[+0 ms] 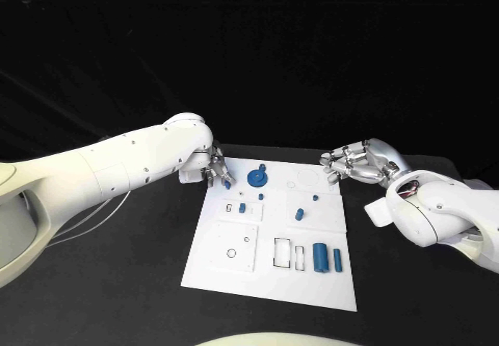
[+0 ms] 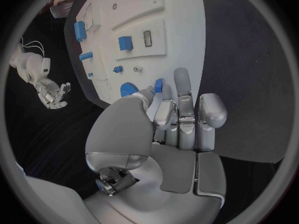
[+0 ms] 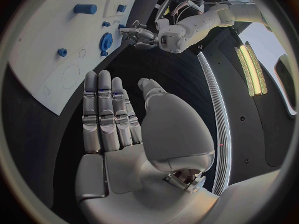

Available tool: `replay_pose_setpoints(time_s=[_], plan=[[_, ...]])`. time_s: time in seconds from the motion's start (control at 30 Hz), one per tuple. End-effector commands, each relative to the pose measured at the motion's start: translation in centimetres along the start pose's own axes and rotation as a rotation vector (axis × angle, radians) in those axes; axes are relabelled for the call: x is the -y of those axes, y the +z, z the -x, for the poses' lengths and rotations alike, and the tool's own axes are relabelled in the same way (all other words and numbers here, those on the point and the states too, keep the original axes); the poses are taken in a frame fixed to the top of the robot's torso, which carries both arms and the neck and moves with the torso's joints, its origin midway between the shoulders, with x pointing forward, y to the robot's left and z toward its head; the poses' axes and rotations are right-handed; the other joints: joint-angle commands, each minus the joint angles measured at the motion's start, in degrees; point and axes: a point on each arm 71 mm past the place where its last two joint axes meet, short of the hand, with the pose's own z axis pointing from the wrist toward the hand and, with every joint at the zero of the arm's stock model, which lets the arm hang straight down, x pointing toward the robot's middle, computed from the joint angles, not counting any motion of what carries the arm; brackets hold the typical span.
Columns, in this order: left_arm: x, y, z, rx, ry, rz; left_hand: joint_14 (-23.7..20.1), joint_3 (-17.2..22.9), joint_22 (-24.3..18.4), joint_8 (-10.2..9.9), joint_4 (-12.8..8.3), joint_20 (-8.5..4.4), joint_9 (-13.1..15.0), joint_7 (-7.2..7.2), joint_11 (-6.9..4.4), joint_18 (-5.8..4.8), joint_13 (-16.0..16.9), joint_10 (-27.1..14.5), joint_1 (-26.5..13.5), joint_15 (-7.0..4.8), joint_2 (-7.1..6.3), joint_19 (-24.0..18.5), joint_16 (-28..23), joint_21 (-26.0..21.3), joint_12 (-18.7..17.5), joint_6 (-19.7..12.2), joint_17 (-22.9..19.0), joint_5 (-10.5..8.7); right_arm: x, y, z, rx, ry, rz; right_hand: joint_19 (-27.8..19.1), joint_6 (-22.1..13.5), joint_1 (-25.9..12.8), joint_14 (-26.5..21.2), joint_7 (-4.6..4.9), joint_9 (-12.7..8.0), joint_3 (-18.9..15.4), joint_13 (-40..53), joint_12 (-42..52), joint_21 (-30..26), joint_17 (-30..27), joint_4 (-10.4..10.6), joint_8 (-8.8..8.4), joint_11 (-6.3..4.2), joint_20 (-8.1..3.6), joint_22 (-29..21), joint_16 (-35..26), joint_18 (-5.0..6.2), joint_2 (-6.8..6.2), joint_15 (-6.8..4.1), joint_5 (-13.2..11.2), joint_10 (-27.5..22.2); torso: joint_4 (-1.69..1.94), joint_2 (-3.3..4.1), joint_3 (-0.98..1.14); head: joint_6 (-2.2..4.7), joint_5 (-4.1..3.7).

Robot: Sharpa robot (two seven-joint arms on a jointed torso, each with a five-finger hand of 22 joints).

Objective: Assemble the parts on the task board

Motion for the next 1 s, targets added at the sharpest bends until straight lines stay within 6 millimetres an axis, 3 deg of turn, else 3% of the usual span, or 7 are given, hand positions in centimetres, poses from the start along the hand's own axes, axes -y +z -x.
replay_pose_setpoints(time_s=[0.03,0.2,0.33,0.77,1.0], plan=[[0.3,0.0,-0.3,-0.039,-0.014,-0.018,0.04,2.52,0.13,0.65,-1.47,-0.14,0.25,-0.45,-0.42,0.24,-0.13,-0.01,2.49,-0.32,0.49,0.38,-0.32,0.26,0.02,0.04,0.1,0.36,-0.1,0.0,-0.1,-0.008,0.002,0.009,-0.2,-0.45,-0.47,-0.22,0.02,-0.08,0.17,0.05,0.19,-0.2,-0.06,0.3,0.28,-0.08,0.01,-0.07,-0.29,0.25,-0.18,0.13,-0.01,-0.37,-0.01,-0.02,-0.02,-0.07,0.02],[0.3,0.0,-0.6,-0.075,-0.042,-0.033,0.06,7.85,0.46,2.49,-3.81,-0.19,1.63,-0.51,-0.61,0.17,-0.22,0.38,4.3,-0.29,0.39,0.48,-0.39,0.41,-0.07,-0.12,0.15,0.36,0.0,0.0,-0.1,-0.008,0.003,0.009,-0.2,-0.45,-0.47,-0.22,0.02,-0.08,0.17,0.05,0.19,-0.2,-0.06,0.3,0.28,-0.08,0.01,-0.07,-0.29,0.25,-0.18,0.13,-0.01,-0.37,0.03,-0.02,-0.02,-0.16,-0.03],[0.2,0.0,-0.6,-0.08,-0.058,-0.037,0.07,10.23,0.59,3.41,-4.5,-0.16,2.6,-0.46,-0.48,0.15,-0.38,0.51,3.8,-0.21,0.05,0.49,-0.42,0.47,-0.2,-0.64,0.17,0.33,0.0,0.0,-0.1,-0.008,0.003,0.009,-0.2,-0.45,-0.47,-0.22,0.02,-0.08,0.17,0.05,0.19,-0.2,-0.06,0.3,0.28,-0.08,0.01,-0.07,-0.29,0.25,-0.18,0.13,-0.01,-0.37,0.01,-0.03,-0.03,-0.11,-0.03],[-0.4,-0.5,-0.6,-0.058,-0.117,-0.055,0.11,13.15,0.69,4.53,-6.03,-0.17,3.8,-0.42,-0.47,0.16,-0.6,0.65,3.37,-0.24,-0.92,0.5,-0.46,0.54,-0.34,-1.28,0.2,0.31,0.0,0.0,0.0,-0.004,0.003,0.011,-0.22,-0.49,-0.58,-0.25,0.05,-0.09,0.21,0.07,0.2,-0.21,-0.07,0.39,0.27,-0.06,0.02,-0.11,-0.3,0.24,-0.06,0.15,0.02,-0.4,0.03,-0.05,-0.03,-0.06,0.12],[-0.9,-1.7,-0.8,-0.035,-0.145,-0.088,0.14,14.67,1.19,5.04,-6.88,-0.21,4.31,-0.42,-0.51,0.07,-0.57,0.91,3.14,-0.29,-1.55,0.82,-0.47,0.8,-0.24,-1.37,0.22,0.31,0.1,0.0,0.1,0.003,0.003,0.009,-0.22,-0.49,-0.59,-0.25,0.05,-0.09,0.21,0.07,0.2,-0.21,-0.07,0.39,0.27,-0.06,0.02,-0.11,-0.3,0.24,-0.05,0.15,0.02,-0.4,0.06,-0.13,0.02,0.0,0.23]])
